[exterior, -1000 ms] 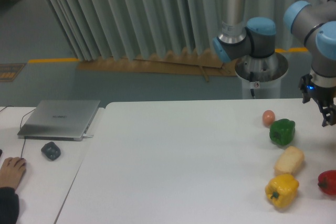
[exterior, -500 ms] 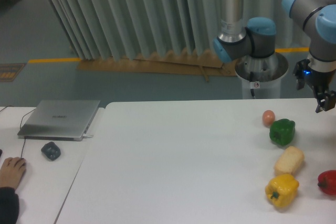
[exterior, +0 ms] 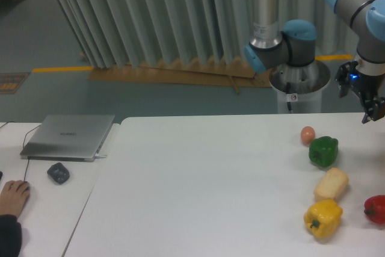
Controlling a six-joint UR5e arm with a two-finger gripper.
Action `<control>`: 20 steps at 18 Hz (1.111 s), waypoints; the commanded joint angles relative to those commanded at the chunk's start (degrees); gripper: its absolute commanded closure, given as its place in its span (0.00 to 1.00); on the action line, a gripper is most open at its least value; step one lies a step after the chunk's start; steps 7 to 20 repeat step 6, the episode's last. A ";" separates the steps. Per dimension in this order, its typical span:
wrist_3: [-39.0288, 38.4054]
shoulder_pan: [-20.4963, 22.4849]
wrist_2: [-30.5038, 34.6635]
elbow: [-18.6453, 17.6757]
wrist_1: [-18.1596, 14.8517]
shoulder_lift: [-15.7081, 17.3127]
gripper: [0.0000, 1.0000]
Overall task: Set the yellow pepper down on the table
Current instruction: 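Lift the open gripper up away from the yellow pepper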
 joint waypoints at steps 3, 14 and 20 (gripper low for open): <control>-0.09 -0.26 0.00 -0.09 0.00 0.09 0.00; -1.49 -0.97 0.00 -0.27 0.18 0.00 0.00; -1.49 -0.97 0.00 -0.27 0.18 0.00 0.00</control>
